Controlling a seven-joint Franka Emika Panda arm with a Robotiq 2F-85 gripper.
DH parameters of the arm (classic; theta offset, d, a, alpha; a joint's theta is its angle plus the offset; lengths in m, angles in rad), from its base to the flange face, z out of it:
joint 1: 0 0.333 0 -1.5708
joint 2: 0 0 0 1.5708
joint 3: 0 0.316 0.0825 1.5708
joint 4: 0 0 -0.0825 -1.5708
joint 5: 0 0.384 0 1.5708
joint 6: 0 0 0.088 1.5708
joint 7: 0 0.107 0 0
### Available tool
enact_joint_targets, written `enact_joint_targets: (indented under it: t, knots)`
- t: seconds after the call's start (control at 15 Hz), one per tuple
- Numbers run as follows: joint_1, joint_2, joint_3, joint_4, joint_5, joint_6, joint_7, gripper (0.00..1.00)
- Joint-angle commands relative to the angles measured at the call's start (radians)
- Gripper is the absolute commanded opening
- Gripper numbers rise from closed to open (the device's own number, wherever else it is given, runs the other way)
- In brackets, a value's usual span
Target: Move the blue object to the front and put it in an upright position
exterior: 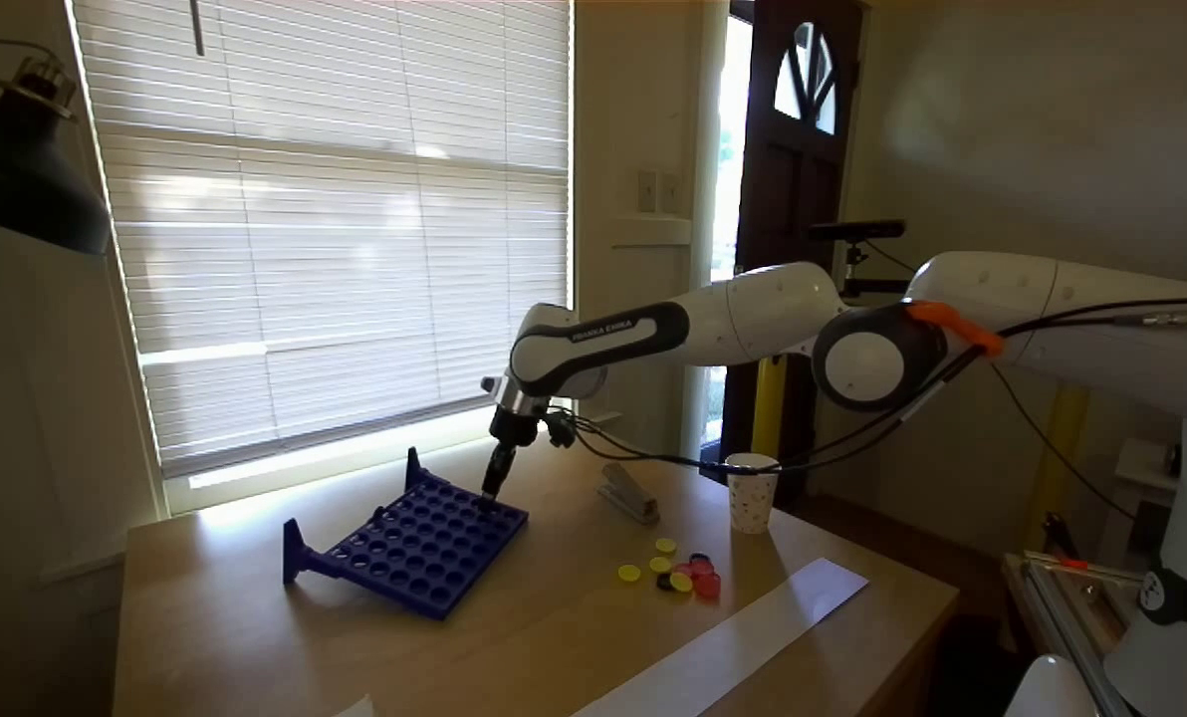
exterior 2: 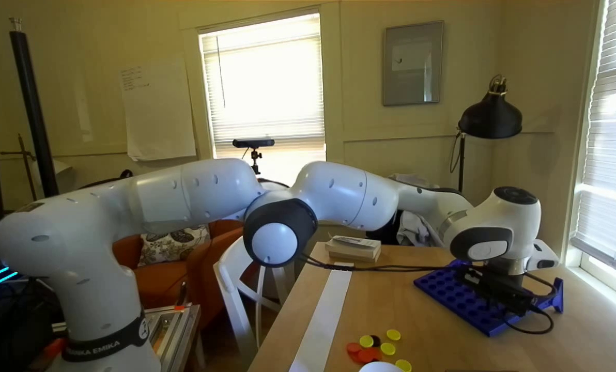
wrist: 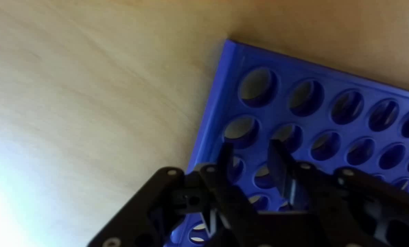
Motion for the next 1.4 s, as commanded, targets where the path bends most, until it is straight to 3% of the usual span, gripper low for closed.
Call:
enact_joint_targets:
  t: [0.0, 0.87, 1.27, 1.33]
  knots:
    - [0.018, 0.001, -0.054, 0.007, -0.047, -0.047, 0.032, 0.02]
    - [0.052, -0.047, -0.184, -0.022, -0.095, -0.29, 0.034, 0.01]
    - [0.074, -0.09, -0.185, -0.016, -0.084, -0.379, 0.01, 0.01]
    - [0.077, -0.096, -0.182, -0.015, -0.079, -0.376, 0.012, 0.3]
